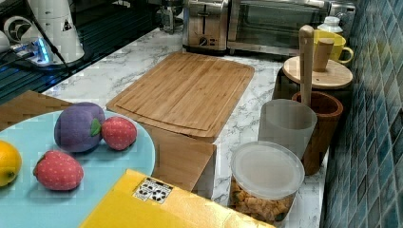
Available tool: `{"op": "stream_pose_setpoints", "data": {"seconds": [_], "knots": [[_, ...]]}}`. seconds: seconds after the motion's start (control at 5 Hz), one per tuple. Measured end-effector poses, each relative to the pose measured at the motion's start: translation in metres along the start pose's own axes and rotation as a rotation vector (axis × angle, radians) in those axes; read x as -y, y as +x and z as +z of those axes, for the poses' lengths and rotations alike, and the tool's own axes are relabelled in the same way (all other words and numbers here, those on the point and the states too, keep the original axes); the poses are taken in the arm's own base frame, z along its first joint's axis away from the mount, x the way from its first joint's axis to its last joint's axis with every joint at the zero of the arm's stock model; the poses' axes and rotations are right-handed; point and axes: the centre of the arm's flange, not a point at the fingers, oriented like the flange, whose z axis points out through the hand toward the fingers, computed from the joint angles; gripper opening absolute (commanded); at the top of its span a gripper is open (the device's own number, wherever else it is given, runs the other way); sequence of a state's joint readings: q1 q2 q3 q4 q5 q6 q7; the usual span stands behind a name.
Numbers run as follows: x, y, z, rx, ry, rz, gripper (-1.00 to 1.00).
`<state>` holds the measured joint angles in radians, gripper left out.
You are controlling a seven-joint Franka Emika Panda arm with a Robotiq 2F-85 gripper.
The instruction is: Turn on the toaster.
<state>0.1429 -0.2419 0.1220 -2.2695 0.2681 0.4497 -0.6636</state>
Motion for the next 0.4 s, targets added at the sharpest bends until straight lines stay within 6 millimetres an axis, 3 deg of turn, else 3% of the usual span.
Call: {"op": "stream_pose_setpoints", "data": {"seconds": [0.4], "knots": [[0.0,-0.031,0.055,0.103,0.028,-0.009,-1.0]]}}
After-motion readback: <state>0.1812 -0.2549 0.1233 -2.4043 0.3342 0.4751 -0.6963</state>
